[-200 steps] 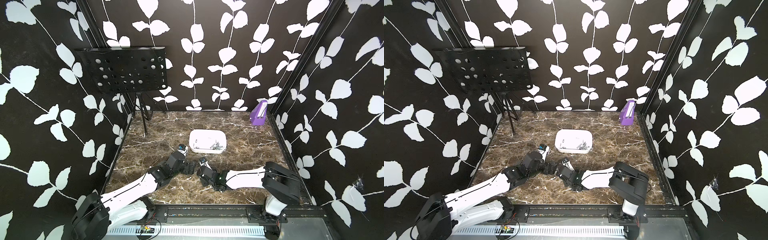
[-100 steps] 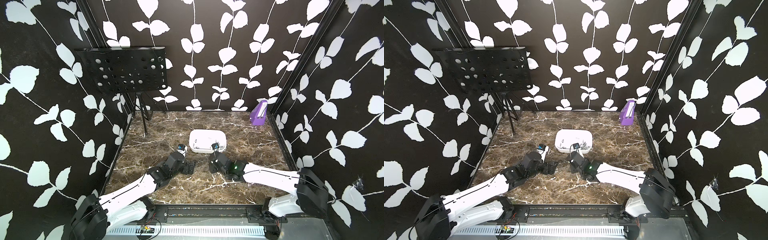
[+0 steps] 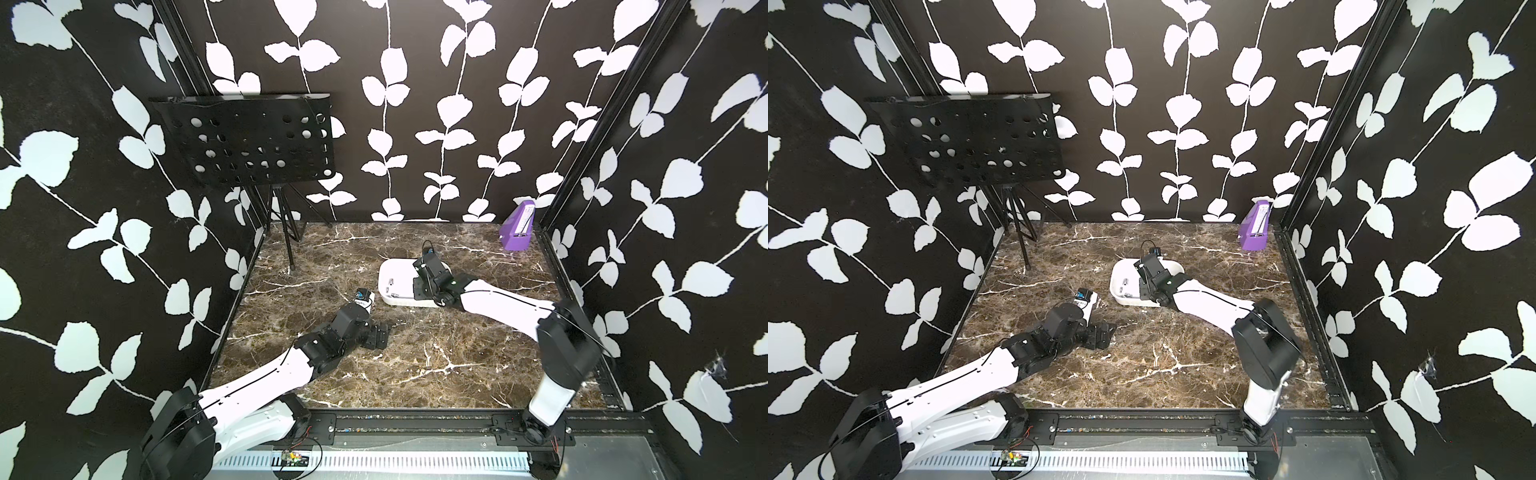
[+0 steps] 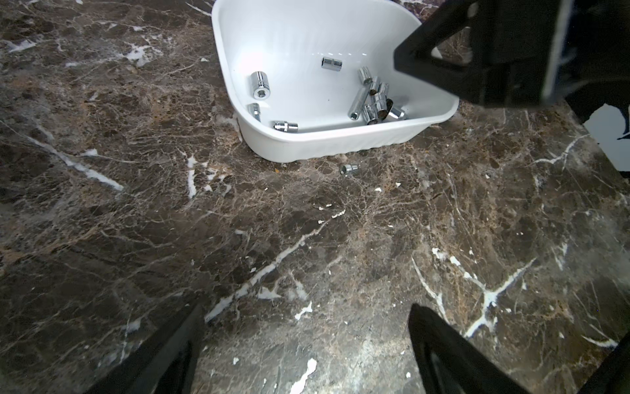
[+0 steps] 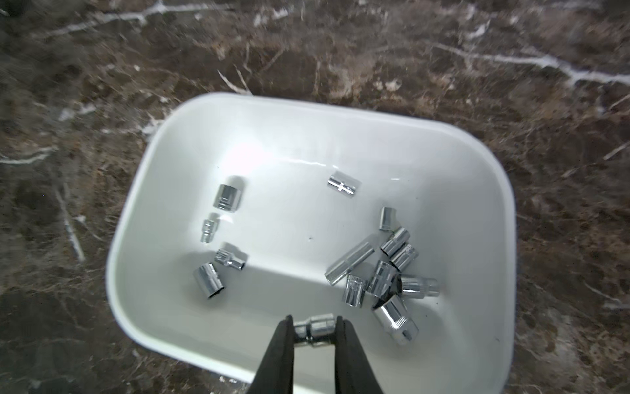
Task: Put the socket on the desktop into the storage box
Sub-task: Place the socket head in the storage box, then pick up the socket head from the center of the board.
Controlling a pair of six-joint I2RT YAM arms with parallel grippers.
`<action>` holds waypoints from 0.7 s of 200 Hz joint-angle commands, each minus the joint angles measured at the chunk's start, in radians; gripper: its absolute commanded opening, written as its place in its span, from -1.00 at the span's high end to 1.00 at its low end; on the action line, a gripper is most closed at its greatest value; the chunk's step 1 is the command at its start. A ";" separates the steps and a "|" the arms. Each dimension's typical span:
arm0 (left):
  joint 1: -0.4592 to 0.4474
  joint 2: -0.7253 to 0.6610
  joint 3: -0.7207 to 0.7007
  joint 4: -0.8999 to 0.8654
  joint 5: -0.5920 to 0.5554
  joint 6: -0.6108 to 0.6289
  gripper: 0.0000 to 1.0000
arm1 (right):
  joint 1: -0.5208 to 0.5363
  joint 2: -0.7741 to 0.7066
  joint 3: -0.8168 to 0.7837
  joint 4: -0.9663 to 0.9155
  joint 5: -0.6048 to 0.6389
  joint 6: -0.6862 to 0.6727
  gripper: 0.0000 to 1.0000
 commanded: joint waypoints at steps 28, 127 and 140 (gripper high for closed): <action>-0.004 -0.003 -0.006 -0.007 0.010 -0.005 -0.88 | -0.068 0.142 0.156 -0.021 -0.056 0.031 0.56; -0.005 -0.013 -0.012 -0.004 0.007 -0.006 -0.88 | -0.071 0.012 0.102 -0.012 -0.074 0.021 0.18; -0.004 -0.016 -0.012 -0.004 0.007 -0.006 -0.88 | -0.053 -0.071 0.039 -0.003 -0.063 0.014 0.17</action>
